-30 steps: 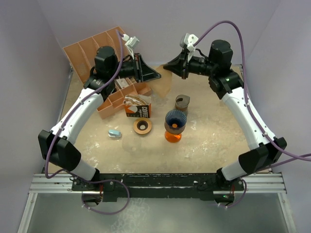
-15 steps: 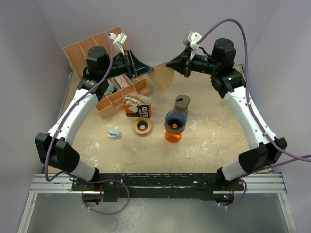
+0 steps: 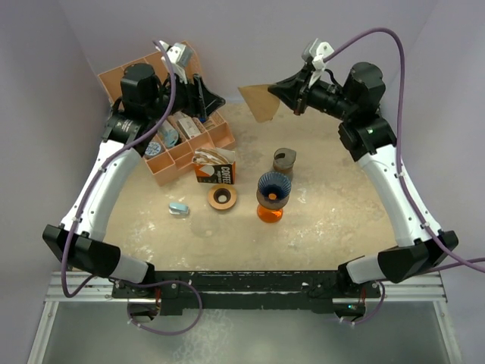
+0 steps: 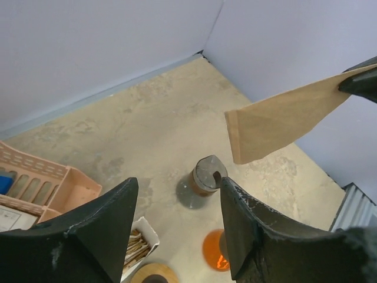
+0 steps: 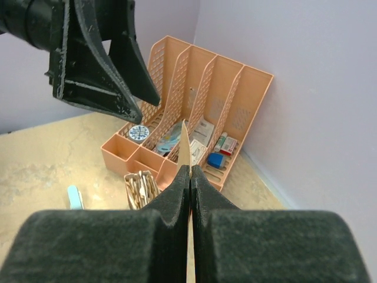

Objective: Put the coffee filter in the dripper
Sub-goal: Pick up the coffee filter from the coffee filter holder.

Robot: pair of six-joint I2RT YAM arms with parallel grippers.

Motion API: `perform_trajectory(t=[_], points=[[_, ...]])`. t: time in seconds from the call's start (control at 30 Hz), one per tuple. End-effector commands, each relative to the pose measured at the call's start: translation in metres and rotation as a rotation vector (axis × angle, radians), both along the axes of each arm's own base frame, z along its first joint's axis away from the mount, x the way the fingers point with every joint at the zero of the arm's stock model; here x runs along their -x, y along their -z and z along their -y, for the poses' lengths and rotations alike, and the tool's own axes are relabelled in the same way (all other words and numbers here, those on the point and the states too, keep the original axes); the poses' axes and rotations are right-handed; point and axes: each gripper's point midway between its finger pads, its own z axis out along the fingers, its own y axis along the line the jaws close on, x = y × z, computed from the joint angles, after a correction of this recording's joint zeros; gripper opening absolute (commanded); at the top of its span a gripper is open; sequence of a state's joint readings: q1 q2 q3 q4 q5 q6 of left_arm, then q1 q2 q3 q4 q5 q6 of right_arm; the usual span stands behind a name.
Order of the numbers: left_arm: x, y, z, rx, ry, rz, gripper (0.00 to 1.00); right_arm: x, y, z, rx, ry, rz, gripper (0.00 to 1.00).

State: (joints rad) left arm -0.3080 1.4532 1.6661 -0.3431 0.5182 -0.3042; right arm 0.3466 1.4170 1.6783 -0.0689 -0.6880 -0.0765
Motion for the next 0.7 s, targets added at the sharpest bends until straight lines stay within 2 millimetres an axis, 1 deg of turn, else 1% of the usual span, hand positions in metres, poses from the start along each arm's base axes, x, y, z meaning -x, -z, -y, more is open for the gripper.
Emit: perform_trajectory(t=[0.0,0.1,0.23,0.37,0.47,0.57,0.67], points=[[0.001,-0.017,-0.004,-0.049,-0.035,0.084,0.56,-0.005,-0.034,0.008,-0.111,0.077,0.013,0.0],[0.0,-0.016,0.002,-0.087,-0.037,0.104,0.58,-0.012,-0.042,0.011,-0.163,0.113,-0.015,0.0],[-0.005,-0.012,0.008,-0.167,-0.057,0.133,0.59,-0.015,-0.044,0.009,-0.201,0.112,-0.046,0.0],[-0.012,-0.016,0.017,-0.215,-0.078,0.162,0.6,-0.021,-0.044,0.007,-0.253,0.119,-0.1,0.0],[-0.016,-0.016,0.027,-0.256,-0.083,0.181,0.6,-0.025,-0.048,0.006,-0.3,0.131,-0.146,0.0],[-0.013,-0.016,0.042,-0.299,-0.07,0.202,0.6,-0.032,-0.051,0.008,-0.34,0.158,-0.187,0.0],[-0.01,-0.012,0.058,-0.331,-0.043,0.214,0.61,-0.037,-0.049,0.008,-0.366,0.173,-0.228,0.0]])
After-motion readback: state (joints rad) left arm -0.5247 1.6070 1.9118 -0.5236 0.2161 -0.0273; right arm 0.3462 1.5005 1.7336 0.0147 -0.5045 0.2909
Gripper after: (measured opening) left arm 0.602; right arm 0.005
